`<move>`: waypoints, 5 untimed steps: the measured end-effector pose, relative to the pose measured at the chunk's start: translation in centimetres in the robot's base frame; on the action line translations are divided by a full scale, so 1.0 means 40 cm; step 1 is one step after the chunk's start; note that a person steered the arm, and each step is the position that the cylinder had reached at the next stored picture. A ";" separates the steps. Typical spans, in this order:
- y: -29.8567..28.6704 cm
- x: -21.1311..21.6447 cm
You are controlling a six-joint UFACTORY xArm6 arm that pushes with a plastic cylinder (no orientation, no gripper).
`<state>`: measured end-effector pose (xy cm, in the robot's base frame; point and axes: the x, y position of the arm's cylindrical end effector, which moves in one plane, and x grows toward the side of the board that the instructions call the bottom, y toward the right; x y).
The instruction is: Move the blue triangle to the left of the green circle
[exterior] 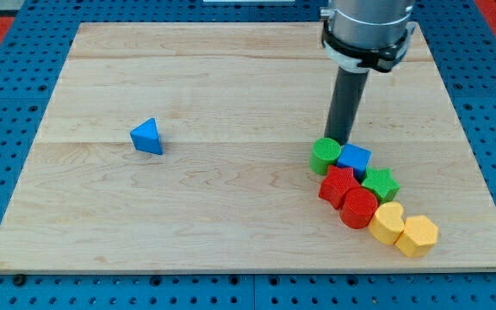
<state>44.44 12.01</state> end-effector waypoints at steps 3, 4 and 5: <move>0.040 0.066; -0.053 -0.048; -0.329 -0.061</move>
<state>41.99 -1.16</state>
